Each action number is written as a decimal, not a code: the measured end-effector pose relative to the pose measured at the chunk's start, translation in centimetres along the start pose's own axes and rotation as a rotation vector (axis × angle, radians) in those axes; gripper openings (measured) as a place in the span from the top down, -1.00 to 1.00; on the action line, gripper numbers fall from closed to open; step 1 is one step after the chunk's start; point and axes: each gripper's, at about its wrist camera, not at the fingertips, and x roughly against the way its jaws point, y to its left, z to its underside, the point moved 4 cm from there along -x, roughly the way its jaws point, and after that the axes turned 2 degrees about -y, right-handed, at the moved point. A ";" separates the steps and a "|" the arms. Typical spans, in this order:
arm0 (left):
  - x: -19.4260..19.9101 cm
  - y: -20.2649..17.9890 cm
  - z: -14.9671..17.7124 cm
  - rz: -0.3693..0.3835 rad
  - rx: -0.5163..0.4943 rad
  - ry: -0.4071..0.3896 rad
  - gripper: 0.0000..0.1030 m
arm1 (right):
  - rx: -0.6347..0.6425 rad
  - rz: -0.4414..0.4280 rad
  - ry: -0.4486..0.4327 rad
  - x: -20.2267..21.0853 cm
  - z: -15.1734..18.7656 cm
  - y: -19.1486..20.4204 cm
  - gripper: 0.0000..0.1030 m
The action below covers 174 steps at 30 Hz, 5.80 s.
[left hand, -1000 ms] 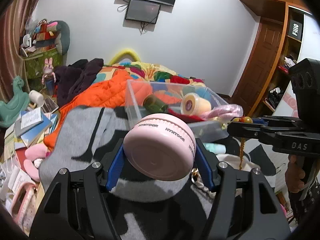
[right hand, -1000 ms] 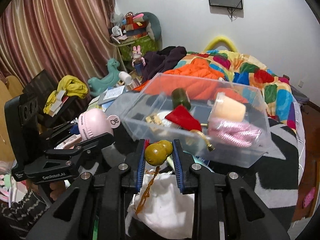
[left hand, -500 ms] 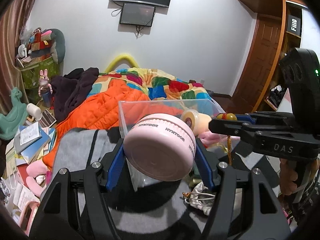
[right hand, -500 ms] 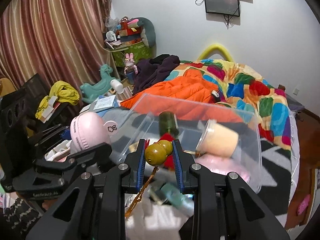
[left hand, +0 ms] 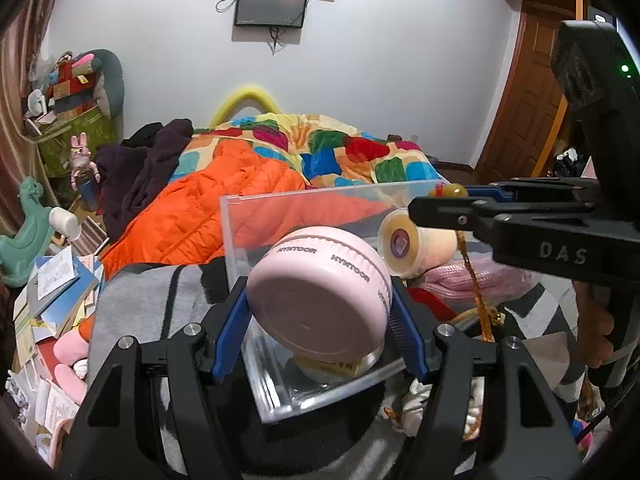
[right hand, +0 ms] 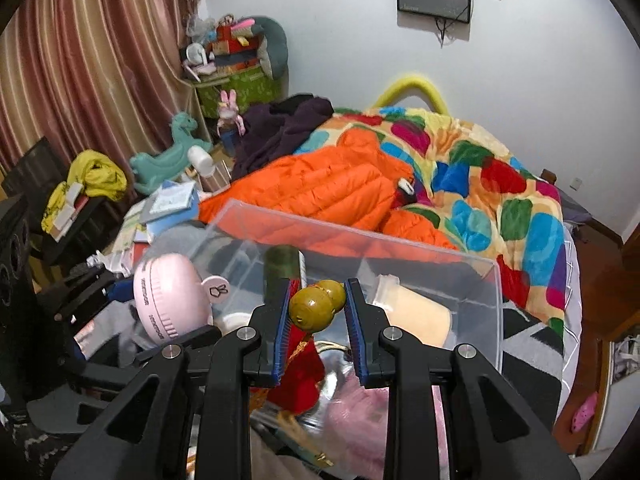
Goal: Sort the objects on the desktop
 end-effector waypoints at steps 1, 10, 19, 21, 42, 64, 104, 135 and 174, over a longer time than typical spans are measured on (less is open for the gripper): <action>-0.2 -0.1 0.0 -0.002 -0.003 0.003 -0.27 | 0.000 0.004 0.020 -0.5 0.2 -0.1 0.55; -1.9 -1.4 0.1 -0.060 -0.080 0.024 -0.27 | 0.074 0.034 0.150 -2.7 1.7 -0.7 0.55; -2.3 -1.9 0.3 -0.125 -0.125 0.030 -0.28 | 0.125 0.072 0.168 -2.6 2.6 -0.4 0.55; -2.2 -1.7 0.3 -0.127 -0.120 0.031 -0.30 | 0.121 0.077 0.166 -2.5 2.6 -0.7 0.54; 0.8 -2.0 -0.1 -0.089 -0.087 0.004 -0.59 | 0.043 0.051 0.075 3.5 3.7 -2.6 0.09; 6.7 -6.1 5.2 -0.016 -0.098 0.034 -0.81 | 0.014 0.033 0.014 8.3 9.6 -2.7 -0.10; 0.3 -10.3 10.5 0.026 -0.039 0.143 -0.78 | -0.070 -0.003 0.063 5.5 14.7 -5.0 -0.21; 5.7 -4.1 3.7 0.092 0.062 -0.022 -0.07 | -0.063 0.002 0.030 1.4 12.3 -1.8 -0.20; 0.7 -1.6 -0.2 0.022 0.034 0.024 0.05 | 0.257 -0.103 0.103 1.4 13.4 3.9 0.24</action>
